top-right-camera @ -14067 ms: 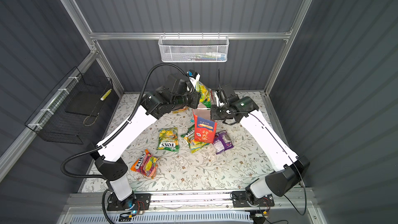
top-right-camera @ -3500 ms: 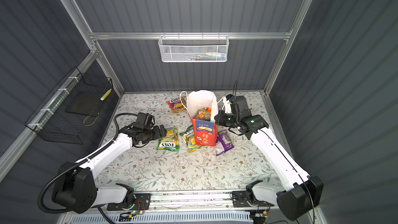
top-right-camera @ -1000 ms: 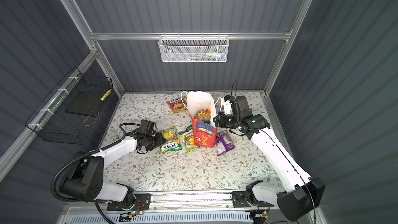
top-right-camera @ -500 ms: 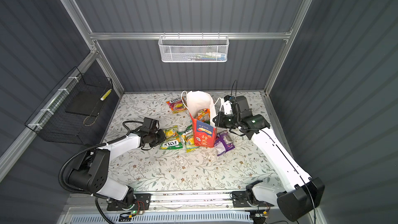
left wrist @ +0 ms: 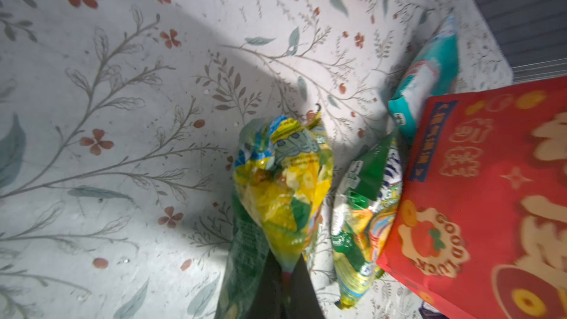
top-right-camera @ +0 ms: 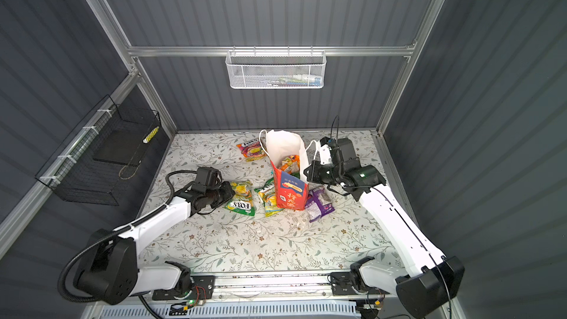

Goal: Place the snacks into the paper bag
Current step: Pick up the snack from the center of the table.

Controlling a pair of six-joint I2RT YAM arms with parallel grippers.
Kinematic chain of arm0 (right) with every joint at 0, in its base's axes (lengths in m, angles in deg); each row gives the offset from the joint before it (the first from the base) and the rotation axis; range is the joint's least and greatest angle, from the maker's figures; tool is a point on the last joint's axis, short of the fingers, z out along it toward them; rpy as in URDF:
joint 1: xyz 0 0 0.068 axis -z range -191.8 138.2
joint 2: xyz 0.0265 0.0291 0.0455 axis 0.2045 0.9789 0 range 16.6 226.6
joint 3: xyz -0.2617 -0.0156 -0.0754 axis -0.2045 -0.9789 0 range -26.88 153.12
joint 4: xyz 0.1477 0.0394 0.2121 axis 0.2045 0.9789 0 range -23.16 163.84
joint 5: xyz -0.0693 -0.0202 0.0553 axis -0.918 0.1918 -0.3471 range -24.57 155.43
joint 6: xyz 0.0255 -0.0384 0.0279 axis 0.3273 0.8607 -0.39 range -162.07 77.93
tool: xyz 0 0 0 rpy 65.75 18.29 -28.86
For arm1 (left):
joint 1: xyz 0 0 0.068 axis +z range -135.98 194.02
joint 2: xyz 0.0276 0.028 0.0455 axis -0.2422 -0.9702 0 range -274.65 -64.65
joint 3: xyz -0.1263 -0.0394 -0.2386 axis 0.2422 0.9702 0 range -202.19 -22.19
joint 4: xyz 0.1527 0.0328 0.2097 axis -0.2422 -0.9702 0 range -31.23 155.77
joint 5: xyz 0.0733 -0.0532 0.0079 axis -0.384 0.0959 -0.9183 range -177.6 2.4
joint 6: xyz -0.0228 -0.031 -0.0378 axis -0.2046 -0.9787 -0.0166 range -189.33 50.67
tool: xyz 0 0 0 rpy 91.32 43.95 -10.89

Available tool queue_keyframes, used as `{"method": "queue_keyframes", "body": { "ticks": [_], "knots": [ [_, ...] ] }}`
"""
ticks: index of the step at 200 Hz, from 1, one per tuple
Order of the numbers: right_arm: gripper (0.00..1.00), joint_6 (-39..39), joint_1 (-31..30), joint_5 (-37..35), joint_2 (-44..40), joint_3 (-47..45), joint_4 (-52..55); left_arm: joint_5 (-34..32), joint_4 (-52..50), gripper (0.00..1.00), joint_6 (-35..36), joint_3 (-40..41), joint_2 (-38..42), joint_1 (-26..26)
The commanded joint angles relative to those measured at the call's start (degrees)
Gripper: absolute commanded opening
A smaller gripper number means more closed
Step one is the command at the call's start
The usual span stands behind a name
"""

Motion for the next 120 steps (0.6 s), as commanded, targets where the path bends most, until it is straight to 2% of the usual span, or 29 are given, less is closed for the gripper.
{"method": "queue_keyframes", "body": {
  "ticks": [1,12,68,120],
  "knots": [
    [0.0,0.06,-0.06,0.36,-1.11,0.83,1.0,0.3,-3.21,0.0,1.04,-1.41,5.32,-0.33],
    [0.0,0.21,-0.07,-1.99,-1.36,0.86,1.18,0.63,-4.78,0.0,1.68,-2.44,7.25,-0.26],
    [0.0,0.02,-0.08,-0.89,-0.77,1.49,0.47,1.58,-9.59,0.0,4.13,-5.83,15.0,-0.3],
    [0.0,0.11,-0.08,-0.79,-0.57,1.48,0.36,6.18,-8.35,0.0,4.33,-9.44,16.06,-0.28]
  ]
}}
